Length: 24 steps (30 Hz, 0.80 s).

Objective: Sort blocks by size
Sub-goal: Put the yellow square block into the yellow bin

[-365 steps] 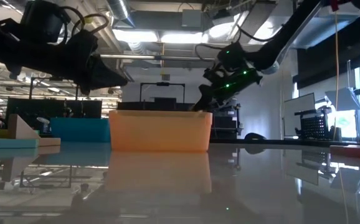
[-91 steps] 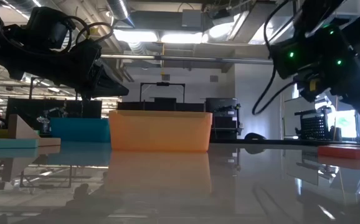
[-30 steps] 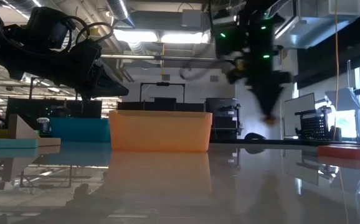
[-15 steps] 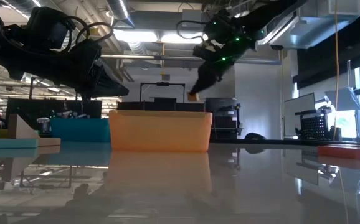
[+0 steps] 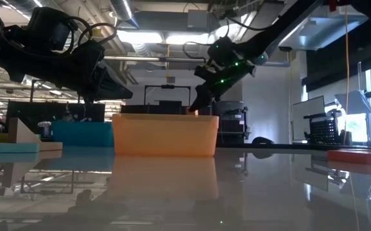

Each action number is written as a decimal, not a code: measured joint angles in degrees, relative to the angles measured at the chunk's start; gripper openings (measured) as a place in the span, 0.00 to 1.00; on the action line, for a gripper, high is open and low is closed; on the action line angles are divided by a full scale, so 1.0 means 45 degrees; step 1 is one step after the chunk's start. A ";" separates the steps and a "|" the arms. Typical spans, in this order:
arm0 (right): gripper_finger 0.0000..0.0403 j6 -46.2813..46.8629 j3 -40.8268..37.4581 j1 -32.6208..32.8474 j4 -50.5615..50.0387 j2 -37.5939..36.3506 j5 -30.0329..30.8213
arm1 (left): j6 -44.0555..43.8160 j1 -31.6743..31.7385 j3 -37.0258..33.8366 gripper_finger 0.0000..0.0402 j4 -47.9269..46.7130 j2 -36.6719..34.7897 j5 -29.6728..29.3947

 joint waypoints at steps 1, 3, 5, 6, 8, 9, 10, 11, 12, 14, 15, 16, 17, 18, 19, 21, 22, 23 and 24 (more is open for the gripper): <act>0.34 0.0004 0.0000 0.0000 0.0017 0.0047 0.0000 | 0.0002 -0.0001 0.0000 0.01 0.0000 -0.0002 -0.0001; 0.34 0.0012 -0.0010 0.0005 -0.0058 0.0054 0.0005 | 0.0096 -0.0001 0.0000 0.01 0.0000 -0.0003 -0.0001; 0.34 0.0013 -0.0010 0.0005 0.0043 0.0054 0.0005 | 0.0245 -0.0004 0.0000 0.01 0.0000 -0.0001 -0.0001; 0.34 0.0015 -0.0010 0.0005 0.0070 0.0054 0.0003 | 0.0279 -0.0005 0.0000 0.01 0.0007 -0.0001 -0.0001; 0.34 0.0018 -0.0010 0.0005 0.0073 0.0054 0.0005 | 0.0277 -0.0003 0.0000 0.01 0.0005 0.0001 -0.0001; 0.34 0.0018 -0.0010 0.0005 0.0073 0.0054 0.0005 | 0.0277 0.0000 0.0000 0.01 0.0008 -0.0002 -0.0001; 0.35 0.0018 -0.0010 0.0005 0.0042 0.0054 0.0005 | 0.0275 -0.0001 0.0000 0.01 0.0006 0.0000 -0.0001; 0.36 0.0018 -0.0010 0.0005 -0.0009 0.0054 0.0008 | 0.0272 -0.0001 0.0000 0.01 0.0005 0.0001 -0.0001; 0.38 0.0016 -0.0010 0.0013 -0.0051 0.0054 0.0018 | 0.0272 -0.0005 0.0000 0.01 0.0006 0.0001 -0.0001; 0.43 0.0017 -0.0010 0.0024 -0.0061 0.0050 0.0058 | 0.0267 -0.0003 0.0000 0.01 0.0007 0.0000 -0.0001; 0.47 0.0014 -0.0010 0.0024 -0.0066 0.0024 0.0059 | 0.0267 0.0000 0.0000 0.01 0.0010 -0.0004 -0.0001; 0.50 0.0015 -0.0010 0.0024 -0.0127 -0.0033 0.0071 | 0.0263 0.0000 0.0000 0.01 0.0010 0.0001 -0.0001; 0.53 0.0013 -0.0005 0.0024 -0.0272 -0.0119 0.0096 | 0.0251 -0.0003 0.0000 0.01 0.0006 0.0001 -0.0001; 0.57 0.0000 0.0101 0.0024 -0.0664 -0.0252 0.0102 | 0.0227 -0.0002 0.0000 0.01 0.0005 0.0001 -0.0001; 0.60 -0.0005 0.0249 0.0024 -0.1194 -0.0419 0.0105 | 0.0205 -0.0005 0.0000 0.01 0.0005 0.0001 0.0001; 0.65 -0.0014 0.0601 0.0134 -0.2641 -0.0926 0.0110 | 0.0180 -0.0001 0.0000 0.01 0.0005 0.0001 -0.0001; 0.67 -0.0036 0.0824 0.0204 -0.3438 -0.1197 0.0132 | 0.0179 -0.0005 0.0000 0.01 0.0000 0.0001 -0.0001; 0.69 -0.0083 0.1038 0.0315 -0.4352 -0.1547 0.0136 | 0.0165 -0.0010 0.0000 0.01 0.0000 -0.0004 -0.0001; 0.70 -0.0140 0.1252 0.0478 -0.5434 -0.1894 0.0148 | 0.0143 -0.0010 0.0000 0.01 0.0000 0.0001 -0.0001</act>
